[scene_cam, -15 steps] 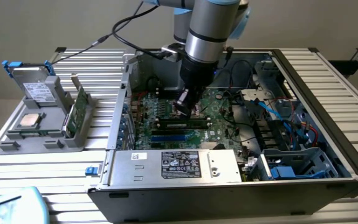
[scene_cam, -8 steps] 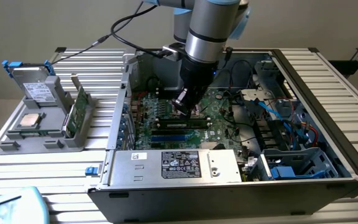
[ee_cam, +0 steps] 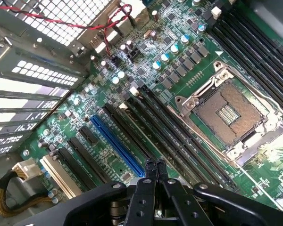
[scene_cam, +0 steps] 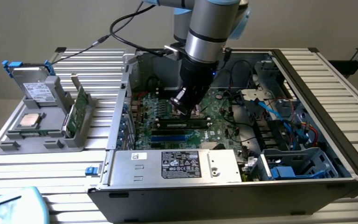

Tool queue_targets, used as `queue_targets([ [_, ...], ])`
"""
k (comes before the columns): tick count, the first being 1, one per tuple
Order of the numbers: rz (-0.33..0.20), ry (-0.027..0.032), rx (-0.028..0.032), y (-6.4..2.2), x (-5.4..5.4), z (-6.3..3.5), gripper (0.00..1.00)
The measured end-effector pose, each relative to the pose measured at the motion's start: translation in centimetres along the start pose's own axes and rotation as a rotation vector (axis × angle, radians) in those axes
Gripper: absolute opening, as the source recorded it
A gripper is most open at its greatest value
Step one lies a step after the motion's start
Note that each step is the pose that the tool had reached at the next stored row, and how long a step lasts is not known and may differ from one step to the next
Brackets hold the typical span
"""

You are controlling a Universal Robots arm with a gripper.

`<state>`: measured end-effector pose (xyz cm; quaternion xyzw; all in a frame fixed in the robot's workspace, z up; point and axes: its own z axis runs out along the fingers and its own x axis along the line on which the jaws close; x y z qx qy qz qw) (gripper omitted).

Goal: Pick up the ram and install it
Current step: 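Press down the ram until it locks into place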

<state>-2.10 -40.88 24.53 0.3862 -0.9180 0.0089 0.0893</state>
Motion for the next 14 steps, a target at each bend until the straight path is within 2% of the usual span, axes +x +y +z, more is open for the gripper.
queue_targets([
  [5,0.053,-0.0014,-0.0009,0.0,0.0,0.0,0.11],
  [7,0.071,-0.0043,0.0028,0.0,0.0,0.0,0.11],
  [9,0.088,-0.0115,0.0133,0.0,0.01,0.0,0.11],
  [12,0.112,-0.0248,0.0323,0.0,-0.01,0.03,0.11],
  [14,0.128,-0.0339,0.0424,0.0,0.0,0.04,0.11],
])
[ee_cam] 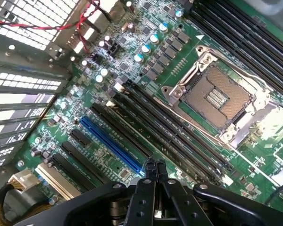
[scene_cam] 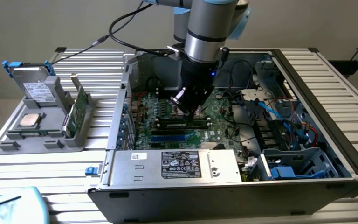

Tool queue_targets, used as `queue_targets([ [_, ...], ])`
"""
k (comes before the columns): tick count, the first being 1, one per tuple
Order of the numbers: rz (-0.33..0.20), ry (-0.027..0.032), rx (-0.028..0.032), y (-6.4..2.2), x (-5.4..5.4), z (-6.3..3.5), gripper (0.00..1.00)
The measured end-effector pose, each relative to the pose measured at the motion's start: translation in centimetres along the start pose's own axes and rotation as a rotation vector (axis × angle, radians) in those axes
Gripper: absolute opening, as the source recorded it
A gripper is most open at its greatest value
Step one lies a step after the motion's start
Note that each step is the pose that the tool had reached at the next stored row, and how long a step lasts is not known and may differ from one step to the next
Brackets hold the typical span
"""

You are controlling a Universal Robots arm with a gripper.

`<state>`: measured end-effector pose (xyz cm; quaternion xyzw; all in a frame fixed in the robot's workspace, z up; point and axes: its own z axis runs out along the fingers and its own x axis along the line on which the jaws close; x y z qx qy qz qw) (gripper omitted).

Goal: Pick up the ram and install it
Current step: 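Press down the ram until it locks into place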

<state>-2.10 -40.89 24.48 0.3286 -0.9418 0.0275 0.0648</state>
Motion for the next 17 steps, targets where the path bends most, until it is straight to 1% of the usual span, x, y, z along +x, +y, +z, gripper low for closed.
queue_targets([
  [2,0.017,-0.0122,0.0082,0.0,-0.01,0.0,0.11],
  [3,0.027,-0.018,0.0113,0.01,-0.01,0.01,0.11],
  [5,0.046,-0.0255,0.0147,0.01,-0.01,0.01,0.11],
  [6,0.057,-0.0286,0.0161,0.01,-0.01,0.01,0.11],
  [7,0.068,-0.0304,0.0162,0.01,-0.01,0.01,0.11],
  [8,0.082,-0.031,0.0151,0.01,-0.02,0.01,0.11],
  [10,0.112,-0.0303,0.0115,0.01,-0.01,0.01,0.11],
  [12,0.152,-0.0294,0.0065,0.01,-0.01,0.03,0.11],
  [17,0.225,-0.0281,-0.0034,0.01,-0.01,0.06,0.11],
])
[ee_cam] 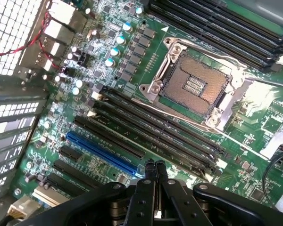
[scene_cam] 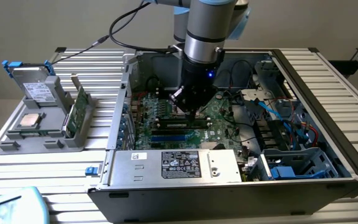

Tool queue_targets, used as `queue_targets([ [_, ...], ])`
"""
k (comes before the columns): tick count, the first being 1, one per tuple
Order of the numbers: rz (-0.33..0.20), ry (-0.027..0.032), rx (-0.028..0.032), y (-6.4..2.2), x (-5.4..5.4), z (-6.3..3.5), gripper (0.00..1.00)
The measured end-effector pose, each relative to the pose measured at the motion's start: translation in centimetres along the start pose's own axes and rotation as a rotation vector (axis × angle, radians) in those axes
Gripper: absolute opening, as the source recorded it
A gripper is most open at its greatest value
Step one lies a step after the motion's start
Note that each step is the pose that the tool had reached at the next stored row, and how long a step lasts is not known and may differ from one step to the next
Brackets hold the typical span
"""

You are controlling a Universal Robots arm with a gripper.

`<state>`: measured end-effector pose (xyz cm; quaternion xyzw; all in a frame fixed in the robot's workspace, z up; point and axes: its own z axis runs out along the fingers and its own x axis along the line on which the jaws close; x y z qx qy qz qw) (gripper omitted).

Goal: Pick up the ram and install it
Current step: 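Press down the ram until it locks into place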

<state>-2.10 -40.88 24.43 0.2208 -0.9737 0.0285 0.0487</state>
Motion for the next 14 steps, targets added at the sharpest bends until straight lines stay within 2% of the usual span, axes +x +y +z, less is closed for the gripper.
queue_targets([
  [14,0.204,0.0012,-0.0343,0.0,-0.01,0.07,0.11],
])
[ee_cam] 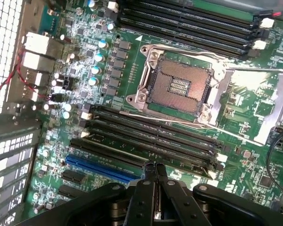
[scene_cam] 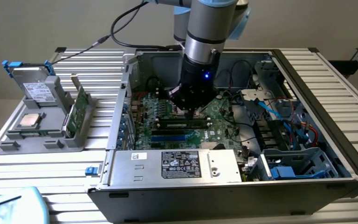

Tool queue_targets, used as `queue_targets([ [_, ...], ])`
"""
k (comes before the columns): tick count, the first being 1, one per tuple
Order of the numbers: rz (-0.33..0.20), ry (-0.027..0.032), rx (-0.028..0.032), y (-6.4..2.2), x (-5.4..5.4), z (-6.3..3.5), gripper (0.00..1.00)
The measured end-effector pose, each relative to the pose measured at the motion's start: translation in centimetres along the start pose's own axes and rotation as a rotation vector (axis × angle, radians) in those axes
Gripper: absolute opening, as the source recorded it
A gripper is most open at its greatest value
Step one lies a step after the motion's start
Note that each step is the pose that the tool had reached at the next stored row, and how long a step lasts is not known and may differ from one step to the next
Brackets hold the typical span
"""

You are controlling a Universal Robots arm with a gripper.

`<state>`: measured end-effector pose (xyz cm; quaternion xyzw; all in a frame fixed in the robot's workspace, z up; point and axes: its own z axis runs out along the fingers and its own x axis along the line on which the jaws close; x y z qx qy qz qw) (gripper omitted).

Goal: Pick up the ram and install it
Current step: 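Press down the ram until it locks into place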

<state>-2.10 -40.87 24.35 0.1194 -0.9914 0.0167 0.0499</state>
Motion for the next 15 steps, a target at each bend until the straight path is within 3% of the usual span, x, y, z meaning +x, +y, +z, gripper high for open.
queue_targets([
  [9,0.136,0.0027,-0.0152,0.0,0.0,0.05,0.11],
  [15,0.143,0.0027,-0.0158,0.0,-0.01,0.05,0.11],
])
